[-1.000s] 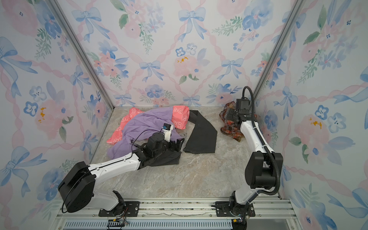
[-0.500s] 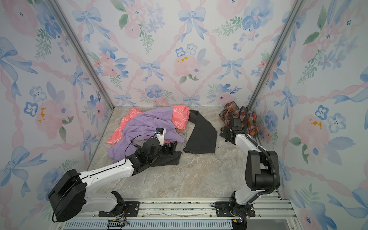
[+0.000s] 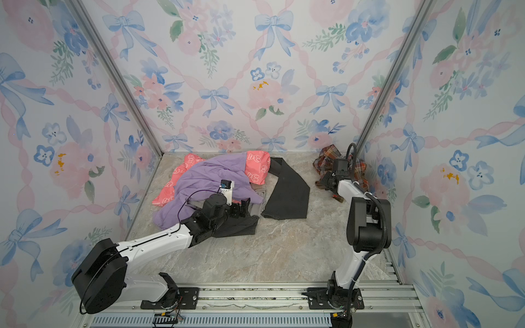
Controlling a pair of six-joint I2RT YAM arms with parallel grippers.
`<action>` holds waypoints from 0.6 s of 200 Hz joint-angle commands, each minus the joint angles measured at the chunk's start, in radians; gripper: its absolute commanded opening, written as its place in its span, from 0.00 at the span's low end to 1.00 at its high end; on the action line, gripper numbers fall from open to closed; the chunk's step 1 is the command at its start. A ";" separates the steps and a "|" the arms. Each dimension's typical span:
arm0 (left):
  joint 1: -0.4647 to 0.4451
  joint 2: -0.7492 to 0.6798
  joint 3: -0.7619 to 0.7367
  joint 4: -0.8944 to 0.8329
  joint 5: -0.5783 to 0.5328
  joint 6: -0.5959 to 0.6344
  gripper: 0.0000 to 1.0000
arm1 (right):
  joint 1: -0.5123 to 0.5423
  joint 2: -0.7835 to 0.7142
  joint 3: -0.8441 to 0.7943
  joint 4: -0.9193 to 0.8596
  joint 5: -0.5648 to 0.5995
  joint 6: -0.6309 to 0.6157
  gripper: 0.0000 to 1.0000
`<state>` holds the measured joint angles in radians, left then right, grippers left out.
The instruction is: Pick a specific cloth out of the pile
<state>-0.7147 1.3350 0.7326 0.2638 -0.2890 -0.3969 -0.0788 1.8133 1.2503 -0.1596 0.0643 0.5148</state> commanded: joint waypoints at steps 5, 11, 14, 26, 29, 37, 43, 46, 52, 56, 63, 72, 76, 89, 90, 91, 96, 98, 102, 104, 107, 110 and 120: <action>0.058 -0.030 0.061 -0.045 -0.056 0.016 0.98 | -0.004 -0.058 0.053 0.098 0.104 -0.086 0.00; 0.076 -0.034 0.067 -0.054 -0.064 0.016 0.98 | -0.011 -0.026 0.083 0.070 0.105 -0.094 0.00; 0.087 -0.036 0.068 -0.055 -0.068 0.016 0.98 | -0.016 -0.005 0.102 0.055 0.099 -0.096 0.00; 0.131 -0.050 0.060 -0.056 -0.084 0.024 0.98 | -0.037 0.084 0.169 0.004 0.077 -0.099 0.03; 0.142 -0.054 0.057 -0.056 -0.092 0.029 0.98 | -0.041 0.105 0.187 -0.009 0.071 -0.103 0.04; 0.169 -0.063 0.047 -0.056 -0.112 0.046 0.98 | -0.051 0.159 0.232 -0.041 0.070 -0.117 0.11; 0.192 -0.071 0.036 -0.056 -0.124 0.057 0.98 | -0.058 0.192 0.261 -0.061 0.075 -0.126 0.22; 0.203 -0.075 0.030 -0.057 -0.127 0.062 0.98 | -0.062 0.206 0.273 -0.067 0.073 -0.131 0.28; 0.228 -0.086 0.020 -0.063 -0.133 0.067 0.98 | -0.070 0.225 0.295 -0.079 0.062 -0.141 0.42; 0.243 -0.096 0.012 -0.066 -0.137 0.069 0.98 | -0.075 0.233 0.307 -0.086 0.051 -0.144 0.53; 0.268 -0.112 -0.003 -0.066 -0.143 0.072 0.98 | -0.084 0.236 0.322 -0.096 0.034 -0.155 0.68; 0.303 -0.142 -0.027 -0.062 -0.138 0.067 0.98 | -0.089 0.217 0.326 -0.107 0.025 -0.176 0.80; 0.319 -0.156 -0.039 -0.057 -0.134 0.067 0.98 | -0.088 0.199 0.316 -0.103 0.027 -0.183 0.85; 0.370 -0.198 -0.096 -0.031 -0.130 0.077 0.98 | -0.082 0.111 0.236 -0.052 0.022 -0.201 0.99; 0.373 -0.200 -0.099 -0.029 -0.130 0.079 0.98 | -0.081 0.100 0.227 -0.048 0.022 -0.202 0.98; 0.376 -0.204 -0.103 -0.027 -0.130 0.081 0.98 | -0.079 0.091 0.218 -0.041 0.022 -0.204 0.98; 0.392 -0.221 -0.121 -0.012 -0.138 0.094 0.98 | -0.075 0.048 0.172 -0.009 0.020 -0.209 0.97; 0.398 -0.227 -0.129 -0.008 -0.143 0.098 0.98 | -0.071 0.028 0.155 -0.001 0.020 -0.210 0.97; 0.407 -0.240 -0.142 0.001 -0.155 0.101 0.98 | -0.064 -0.008 0.113 0.017 0.021 -0.213 0.97; 0.414 -0.248 -0.150 0.006 -0.158 0.103 0.98 | -0.062 -0.026 0.095 0.025 0.022 -0.217 0.97; 0.426 -0.256 -0.161 0.012 -0.159 0.106 0.98 | -0.055 -0.054 0.064 0.036 0.022 -0.220 0.97; 0.434 -0.266 -0.172 0.019 -0.160 0.110 0.98 | -0.048 -0.081 0.034 0.051 0.022 -0.224 0.97; 0.462 -0.294 -0.215 0.051 -0.175 0.131 0.98 | -0.024 -0.168 -0.066 0.084 0.033 -0.240 0.97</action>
<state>-0.3023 1.0977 0.5983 0.2466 -0.4213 -0.3260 -0.1539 1.8702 1.3476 -0.1680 0.0978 0.3317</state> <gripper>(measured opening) 0.979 0.970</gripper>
